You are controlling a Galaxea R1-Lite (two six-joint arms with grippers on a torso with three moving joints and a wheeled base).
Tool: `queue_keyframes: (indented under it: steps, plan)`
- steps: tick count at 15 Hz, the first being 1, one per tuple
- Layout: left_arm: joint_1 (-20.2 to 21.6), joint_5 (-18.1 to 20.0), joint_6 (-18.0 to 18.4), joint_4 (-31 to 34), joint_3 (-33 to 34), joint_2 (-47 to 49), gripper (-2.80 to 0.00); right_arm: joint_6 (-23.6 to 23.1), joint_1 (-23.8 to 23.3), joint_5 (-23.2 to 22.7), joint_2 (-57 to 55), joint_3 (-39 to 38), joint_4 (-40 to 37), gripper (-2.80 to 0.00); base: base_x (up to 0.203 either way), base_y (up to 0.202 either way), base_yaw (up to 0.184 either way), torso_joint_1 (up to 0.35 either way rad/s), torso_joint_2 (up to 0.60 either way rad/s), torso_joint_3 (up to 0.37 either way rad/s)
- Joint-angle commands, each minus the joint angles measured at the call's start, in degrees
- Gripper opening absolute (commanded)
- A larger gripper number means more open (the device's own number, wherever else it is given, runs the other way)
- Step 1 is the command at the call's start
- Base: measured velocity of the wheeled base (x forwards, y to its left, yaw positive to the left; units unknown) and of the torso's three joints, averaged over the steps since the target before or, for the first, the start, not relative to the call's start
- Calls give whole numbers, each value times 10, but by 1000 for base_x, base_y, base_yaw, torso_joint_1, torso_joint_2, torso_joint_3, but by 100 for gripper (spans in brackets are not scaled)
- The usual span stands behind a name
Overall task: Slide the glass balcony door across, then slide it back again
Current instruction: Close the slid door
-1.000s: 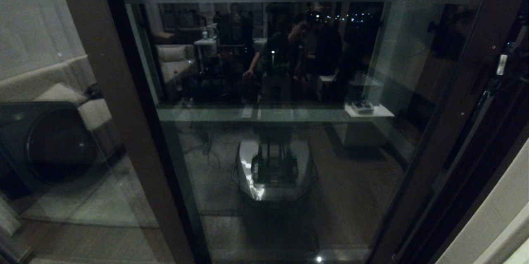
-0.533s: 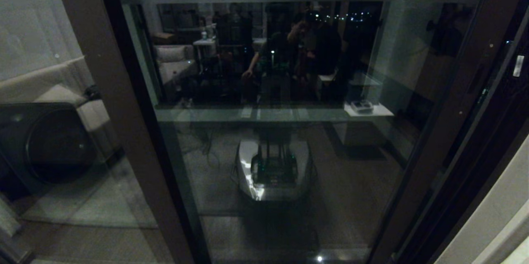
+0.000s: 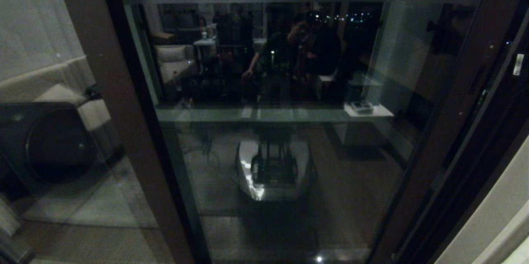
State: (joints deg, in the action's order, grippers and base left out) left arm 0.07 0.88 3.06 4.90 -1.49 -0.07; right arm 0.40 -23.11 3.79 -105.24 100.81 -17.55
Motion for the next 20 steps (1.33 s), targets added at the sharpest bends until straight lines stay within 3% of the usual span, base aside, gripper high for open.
queue_keyframes:
  steps: [1,8,20]
  plan:
    - [0,0,0,0,0,0,-280,-1,3,-2,10,-12,-1,-280,0,0,0,0,0,0]
    - [0,0,0,0,0,0,-280,0,42,-4,7,-33,-1,-280,0,0,0,0,0,0]
    - [0,0,0,0,0,0,-280,2,70,1,-36,5,0,-280,0,0,0,0,0,0]
